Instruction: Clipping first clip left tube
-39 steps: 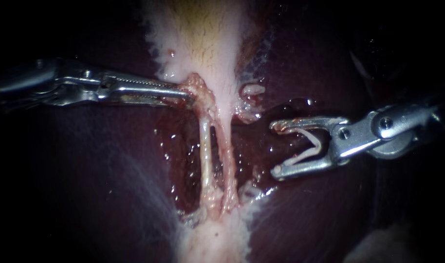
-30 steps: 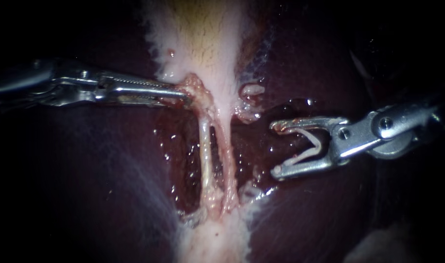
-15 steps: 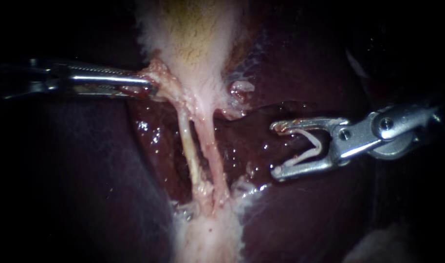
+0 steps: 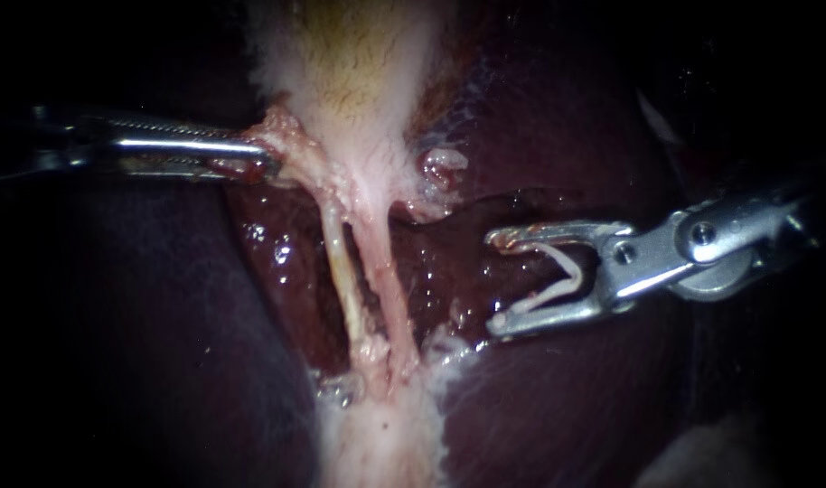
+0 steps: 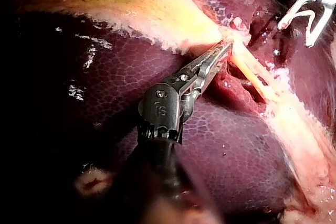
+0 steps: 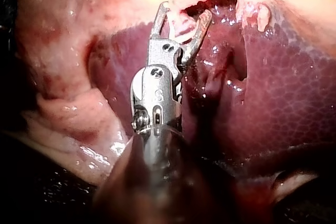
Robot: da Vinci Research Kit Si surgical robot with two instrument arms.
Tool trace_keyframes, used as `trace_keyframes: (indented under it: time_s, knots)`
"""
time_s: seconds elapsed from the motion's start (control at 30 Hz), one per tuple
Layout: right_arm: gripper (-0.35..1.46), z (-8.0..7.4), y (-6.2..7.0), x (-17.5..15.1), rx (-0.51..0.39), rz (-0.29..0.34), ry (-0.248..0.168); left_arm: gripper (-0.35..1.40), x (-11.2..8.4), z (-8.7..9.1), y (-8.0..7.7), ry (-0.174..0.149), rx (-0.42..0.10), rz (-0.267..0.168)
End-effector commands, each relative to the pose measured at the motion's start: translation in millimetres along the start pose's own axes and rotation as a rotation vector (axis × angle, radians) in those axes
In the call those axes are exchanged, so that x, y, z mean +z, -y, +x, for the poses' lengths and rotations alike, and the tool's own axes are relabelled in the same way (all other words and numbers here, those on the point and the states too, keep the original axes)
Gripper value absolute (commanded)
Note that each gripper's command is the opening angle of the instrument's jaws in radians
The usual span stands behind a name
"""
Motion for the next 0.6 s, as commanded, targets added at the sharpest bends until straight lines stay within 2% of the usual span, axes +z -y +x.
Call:
trace_keyframes:
  time_s: [0.03,0.17,0.4,0.6]
  knots:
    - [0.5,0.0,0.1,0.5,0.003,0.002,0.001,-0.35,0.1,0.0,0.1,0.0,0.0,0.0]
    - [0.5,-0.1,0.1,2.7,0.027,0.007,0.001,-0.35,0.2,0.0,0.1,0.0,0.0,0.0]
    - [0.5,-1.2,0.5,7.2,0.039,0.038,0.014,-0.35,0.2,0.0,0.1,0.0,0.0,0.0]
    - [0.5,-2.0,0.4,9.6,0.052,0.053,0.028,-0.35,0.2,0.0,0.0,0.0,0.0,0.001]
